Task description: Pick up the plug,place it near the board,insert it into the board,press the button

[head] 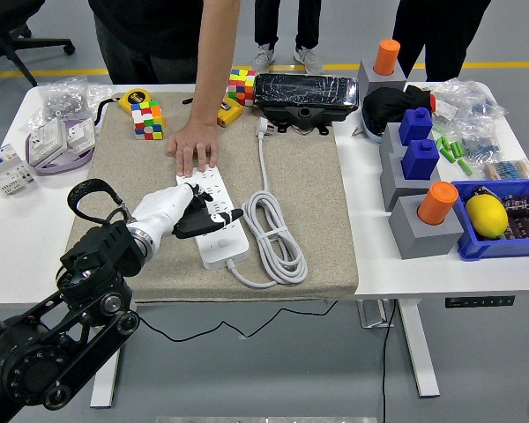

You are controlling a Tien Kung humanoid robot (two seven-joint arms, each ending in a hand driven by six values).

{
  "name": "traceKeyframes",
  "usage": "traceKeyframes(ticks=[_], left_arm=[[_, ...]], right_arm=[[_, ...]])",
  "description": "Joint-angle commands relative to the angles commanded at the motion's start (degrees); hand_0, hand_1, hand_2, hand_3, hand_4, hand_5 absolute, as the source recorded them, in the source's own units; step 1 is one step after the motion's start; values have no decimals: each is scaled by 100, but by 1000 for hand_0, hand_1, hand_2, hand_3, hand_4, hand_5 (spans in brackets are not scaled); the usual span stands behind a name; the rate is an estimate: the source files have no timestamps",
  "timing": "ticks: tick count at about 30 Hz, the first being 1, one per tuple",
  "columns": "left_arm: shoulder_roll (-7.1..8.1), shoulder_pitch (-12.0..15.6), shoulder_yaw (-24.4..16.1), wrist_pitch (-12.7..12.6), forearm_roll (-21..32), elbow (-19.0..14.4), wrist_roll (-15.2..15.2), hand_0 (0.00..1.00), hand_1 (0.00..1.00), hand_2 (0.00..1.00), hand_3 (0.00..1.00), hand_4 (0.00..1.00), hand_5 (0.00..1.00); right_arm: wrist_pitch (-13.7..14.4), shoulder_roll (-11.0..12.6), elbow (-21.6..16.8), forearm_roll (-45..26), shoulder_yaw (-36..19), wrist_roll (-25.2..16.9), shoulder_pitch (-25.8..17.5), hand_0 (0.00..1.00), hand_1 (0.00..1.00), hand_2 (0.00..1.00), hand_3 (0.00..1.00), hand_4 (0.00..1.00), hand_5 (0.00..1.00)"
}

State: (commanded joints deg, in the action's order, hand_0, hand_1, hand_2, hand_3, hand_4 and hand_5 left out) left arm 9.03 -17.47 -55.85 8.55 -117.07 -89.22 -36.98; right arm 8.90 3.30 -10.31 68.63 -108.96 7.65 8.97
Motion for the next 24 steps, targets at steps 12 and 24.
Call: traceKeyframes(ticks=[12, 24], left_arm=[[61, -33, -120, -126, -360, -381, 0, 797, 772, 774, 771, 998, 998], [62, -51, -326, -1342, -995, -480, 0, 727, 730, 750, 885, 998, 845]], right_arm=[[13, -15, 0, 2, 0, -5, -20, 804, 747, 737, 780, 998, 998], [27, -13, 0, 0, 9, 20, -34, 804, 747, 737, 779, 998, 998]])
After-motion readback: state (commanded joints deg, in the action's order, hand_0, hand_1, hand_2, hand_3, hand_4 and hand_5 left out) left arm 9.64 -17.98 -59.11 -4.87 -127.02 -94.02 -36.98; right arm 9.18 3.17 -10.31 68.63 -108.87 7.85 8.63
